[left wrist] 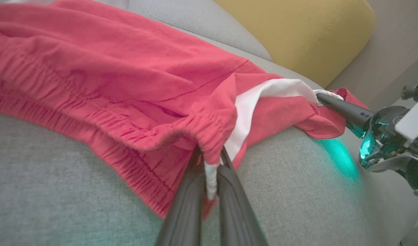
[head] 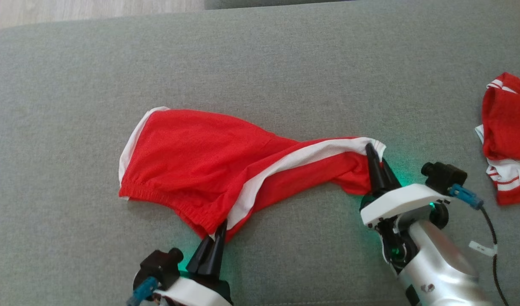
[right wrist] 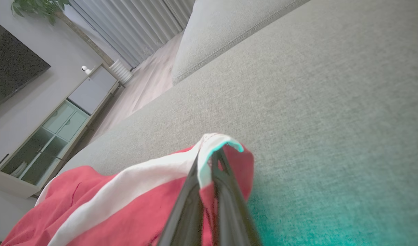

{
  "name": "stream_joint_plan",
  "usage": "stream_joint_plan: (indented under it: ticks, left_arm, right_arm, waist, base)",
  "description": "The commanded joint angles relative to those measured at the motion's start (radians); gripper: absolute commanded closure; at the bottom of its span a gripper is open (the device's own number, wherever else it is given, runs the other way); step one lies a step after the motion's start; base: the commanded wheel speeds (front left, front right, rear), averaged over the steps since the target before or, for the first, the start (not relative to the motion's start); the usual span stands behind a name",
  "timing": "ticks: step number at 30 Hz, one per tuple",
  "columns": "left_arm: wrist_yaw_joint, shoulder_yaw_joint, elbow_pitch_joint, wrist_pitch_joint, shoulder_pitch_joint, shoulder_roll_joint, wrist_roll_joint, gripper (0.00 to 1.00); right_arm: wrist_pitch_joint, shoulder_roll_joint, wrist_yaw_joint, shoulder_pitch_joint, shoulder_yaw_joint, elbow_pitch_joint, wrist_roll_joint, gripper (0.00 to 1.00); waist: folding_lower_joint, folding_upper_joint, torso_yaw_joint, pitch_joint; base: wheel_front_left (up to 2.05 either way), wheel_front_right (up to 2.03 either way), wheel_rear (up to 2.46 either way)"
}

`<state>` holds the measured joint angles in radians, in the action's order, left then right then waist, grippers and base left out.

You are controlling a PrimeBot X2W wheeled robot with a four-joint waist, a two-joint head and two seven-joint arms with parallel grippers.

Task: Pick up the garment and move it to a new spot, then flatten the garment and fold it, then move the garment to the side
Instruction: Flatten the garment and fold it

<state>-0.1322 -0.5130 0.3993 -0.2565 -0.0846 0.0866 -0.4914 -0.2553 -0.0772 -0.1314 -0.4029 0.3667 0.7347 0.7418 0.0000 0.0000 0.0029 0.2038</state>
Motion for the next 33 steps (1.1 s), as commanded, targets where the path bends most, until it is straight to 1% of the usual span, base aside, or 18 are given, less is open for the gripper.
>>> stream_joint_plan:
  ticks: [1, 5, 9, 11, 13, 16, 22, 25, 28, 30, 33]
  left_arm:
    - [0.002, 0.041, -0.035, -0.005, -0.036, 0.002, 0.012, 1.0]
    - [0.002, 0.066, -0.053, -0.005, -0.039, 0.001, 0.021, 1.0]
    - [0.002, 0.14, -0.114, -0.005, -0.052, 0.002, 0.032, 1.0]
    - [0.002, 0.17, -0.156, -0.005, -0.077, 0.019, 0.042, 1.0]
    - [0.002, 0.176, -0.196, -0.005, -0.117, 0.054, 0.051, 1.0]
    - [0.002, 0.153, -0.238, -0.005, -0.204, 0.132, 0.049, 1.0]
    - [0.002, 0.069, -0.25, -0.005, -0.431, 0.308, -0.015, 1.0]
    - [0.002, 0.023, -0.245, -0.004, -0.552, 0.378, -0.057, 1.0]
    - [0.002, 0.001, -0.236, 0.019, -0.661, 0.417, -0.105, 1.0]
    - [0.002, -0.007, -0.225, 0.043, -0.727, 0.428, -0.136, 1.0]
    - [0.002, -0.042, -0.194, 0.071, -0.815, 0.437, -0.149, 1.0]
  right_arm:
    - [-0.006, -0.001, 0.001, -0.019, 0.004, -0.043, -0.004, 1.0]
    - [-0.006, 0.001, 0.001, -0.011, -0.024, -0.07, -0.016, 1.0]
    - [-0.006, 0.005, 0.001, 0.006, -0.057, -0.135, -0.035, 1.0]
    - [-0.006, 0.002, 0.001, 0.011, -0.061, -0.175, -0.046, 1.0]
    - [-0.006, -0.009, 0.001, 0.01, -0.058, -0.217, -0.049, 1.0]
    - [-0.006, -0.038, 0.001, -0.011, -0.038, -0.285, -0.039, 1.0]
    - [-0.006, -0.132, 0.001, -0.117, 0.044, -0.418, 0.008, 1.0]
    - [0.005, -0.183, 0.001, -0.198, 0.072, -0.473, 0.035, 1.0]
    - [0.027, -0.22, 0.001, -0.281, 0.079, -0.511, 0.051, 1.0]
    - [0.049, -0.241, 0.001, -0.335, 0.084, -0.519, 0.044, 1.0]
    - [0.08, -0.254, 0.001, -0.414, 0.095, -0.497, 0.031, 1.0]
  waist:
    - [0.0, 0.0, -0.001, 0.001]
    - [0.0, 0.0, -0.001, -0.006]
    - [0.0, 0.0, -0.003, -0.036]
    - [0.0, 0.0, -0.004, -0.06]
    - [0.0, 0.0, -0.006, -0.087]
    - [0.0, 0.0, -0.01, -0.13]
    - [0.0, 0.0, -0.031, -0.196]
    - [0.0, 0.0, -0.041, -0.205]
    - [0.0, 0.0, -0.047, -0.196]
    - [0.0, 0.0, -0.049, -0.175]
    - [0.0, 0.0, -0.049, -0.126]
  base:
    - [0.0, 0.0, 0.0]
    - [0.0, 0.0, 0.0]
    - [0.0, 0.0, 0.0]
    - [0.0, 0.0, 0.0]
    - [0.0, 0.0, 0.0]
    - [0.0, 0.0, 0.0]
    - [0.0, 0.0, 0.0]
    - [0.0, 0.0, 0.0]
    - [0.0, 0.0, 0.0]
    - [0.0, 0.0, 0.0]
    - [0.0, 0.0, 0.0]
